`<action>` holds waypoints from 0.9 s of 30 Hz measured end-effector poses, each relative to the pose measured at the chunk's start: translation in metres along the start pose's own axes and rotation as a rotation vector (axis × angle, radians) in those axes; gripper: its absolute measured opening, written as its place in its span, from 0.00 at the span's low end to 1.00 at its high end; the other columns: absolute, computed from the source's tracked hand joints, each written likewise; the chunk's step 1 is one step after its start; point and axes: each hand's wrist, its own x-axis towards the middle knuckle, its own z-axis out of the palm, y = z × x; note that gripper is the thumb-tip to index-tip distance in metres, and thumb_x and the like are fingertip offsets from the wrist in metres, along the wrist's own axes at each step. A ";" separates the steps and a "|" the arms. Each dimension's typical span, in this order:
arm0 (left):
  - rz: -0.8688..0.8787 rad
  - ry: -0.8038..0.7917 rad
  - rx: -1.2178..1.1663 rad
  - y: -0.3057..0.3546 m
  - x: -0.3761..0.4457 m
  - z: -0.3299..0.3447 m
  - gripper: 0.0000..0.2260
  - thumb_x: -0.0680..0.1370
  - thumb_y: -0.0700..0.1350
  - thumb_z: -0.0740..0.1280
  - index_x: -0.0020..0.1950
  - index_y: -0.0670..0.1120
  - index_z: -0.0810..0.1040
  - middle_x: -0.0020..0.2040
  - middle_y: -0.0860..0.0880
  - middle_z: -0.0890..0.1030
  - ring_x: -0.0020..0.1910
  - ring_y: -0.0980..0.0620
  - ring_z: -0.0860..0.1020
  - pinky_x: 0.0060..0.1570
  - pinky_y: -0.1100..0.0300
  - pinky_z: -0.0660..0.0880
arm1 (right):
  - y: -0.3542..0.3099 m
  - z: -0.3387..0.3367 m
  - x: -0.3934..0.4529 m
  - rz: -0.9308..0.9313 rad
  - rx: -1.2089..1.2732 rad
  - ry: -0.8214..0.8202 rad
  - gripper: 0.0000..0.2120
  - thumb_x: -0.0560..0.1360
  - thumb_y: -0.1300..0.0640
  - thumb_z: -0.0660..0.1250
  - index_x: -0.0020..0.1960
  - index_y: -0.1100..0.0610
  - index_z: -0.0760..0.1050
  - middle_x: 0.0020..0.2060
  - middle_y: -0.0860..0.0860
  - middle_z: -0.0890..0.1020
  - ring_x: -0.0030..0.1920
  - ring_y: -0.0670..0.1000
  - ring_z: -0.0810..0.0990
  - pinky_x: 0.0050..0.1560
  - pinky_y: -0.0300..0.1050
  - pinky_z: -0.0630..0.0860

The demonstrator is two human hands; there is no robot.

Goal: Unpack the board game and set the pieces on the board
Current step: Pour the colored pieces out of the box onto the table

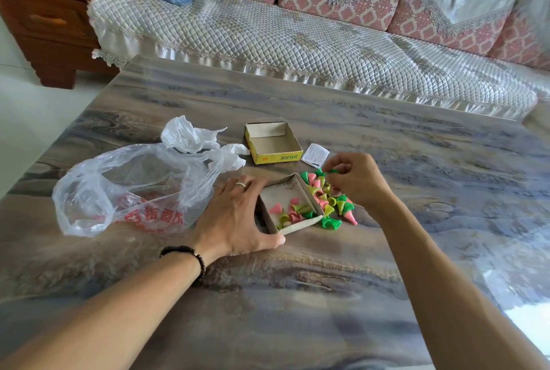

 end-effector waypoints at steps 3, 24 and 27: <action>-0.007 -0.006 0.007 -0.001 0.000 0.001 0.48 0.60 0.73 0.68 0.74 0.52 0.59 0.67 0.51 0.68 0.65 0.49 0.67 0.65 0.54 0.66 | 0.016 -0.006 0.003 -0.055 -0.356 0.018 0.11 0.70 0.68 0.66 0.40 0.52 0.80 0.37 0.51 0.81 0.31 0.45 0.77 0.31 0.35 0.72; -0.037 -0.025 0.023 0.007 -0.002 -0.004 0.50 0.63 0.70 0.71 0.77 0.51 0.54 0.74 0.47 0.65 0.73 0.45 0.62 0.71 0.51 0.59 | -0.038 0.032 -0.021 -0.360 -0.731 -0.571 0.11 0.73 0.52 0.69 0.55 0.50 0.79 0.40 0.39 0.73 0.44 0.45 0.74 0.41 0.37 0.70; -0.033 -0.013 0.028 0.008 -0.003 -0.004 0.50 0.63 0.69 0.72 0.77 0.50 0.56 0.74 0.46 0.65 0.74 0.46 0.61 0.72 0.52 0.57 | -0.043 0.036 -0.016 -0.318 -0.804 -0.623 0.12 0.73 0.50 0.70 0.55 0.52 0.79 0.41 0.42 0.75 0.45 0.48 0.75 0.46 0.44 0.74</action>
